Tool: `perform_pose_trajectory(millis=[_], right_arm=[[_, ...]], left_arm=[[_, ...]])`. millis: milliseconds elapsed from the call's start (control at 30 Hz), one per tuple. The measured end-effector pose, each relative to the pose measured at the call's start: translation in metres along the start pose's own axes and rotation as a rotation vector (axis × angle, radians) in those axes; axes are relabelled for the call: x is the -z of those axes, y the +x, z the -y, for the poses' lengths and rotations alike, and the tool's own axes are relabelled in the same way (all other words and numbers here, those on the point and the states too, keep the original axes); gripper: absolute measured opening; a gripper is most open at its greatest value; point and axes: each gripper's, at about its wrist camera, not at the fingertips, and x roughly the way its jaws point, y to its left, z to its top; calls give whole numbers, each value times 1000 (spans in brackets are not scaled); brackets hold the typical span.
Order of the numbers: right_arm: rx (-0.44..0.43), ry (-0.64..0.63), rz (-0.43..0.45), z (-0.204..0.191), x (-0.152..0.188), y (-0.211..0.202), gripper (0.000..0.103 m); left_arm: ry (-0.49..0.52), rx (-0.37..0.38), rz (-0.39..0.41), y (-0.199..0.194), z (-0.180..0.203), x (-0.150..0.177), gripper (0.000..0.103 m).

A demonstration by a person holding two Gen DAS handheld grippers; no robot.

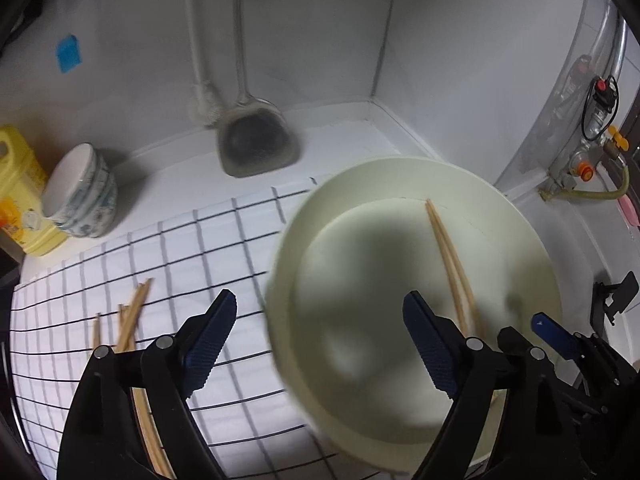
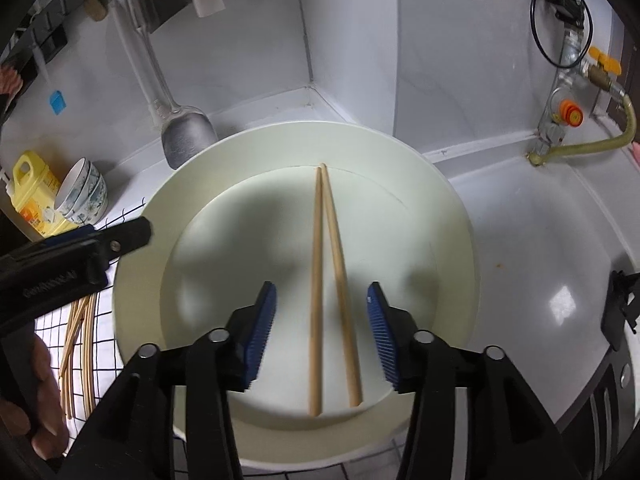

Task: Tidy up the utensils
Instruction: 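Move the right tool back over the remaining chopsticks on the mat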

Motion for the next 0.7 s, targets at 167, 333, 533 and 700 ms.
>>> perform_pose_trajectory(millis=[167, 333, 533, 700], right_arm=[[1, -22, -1, -21, 6, -8, 51], [-13, -53, 10, -47, 10, -19, 54], [-45, -92, 23, -85, 16, -31, 57], [-60, -131, 18, -117, 23, -33, 60]], left_arm=[[-22, -30, 25, -21, -26, 2, 87], [-48, -50, 43, -38, -53, 7, 89], [-73, -77, 57, -56, -84, 18, 91], [-90, -102, 70, -72, -116, 37, 94]])
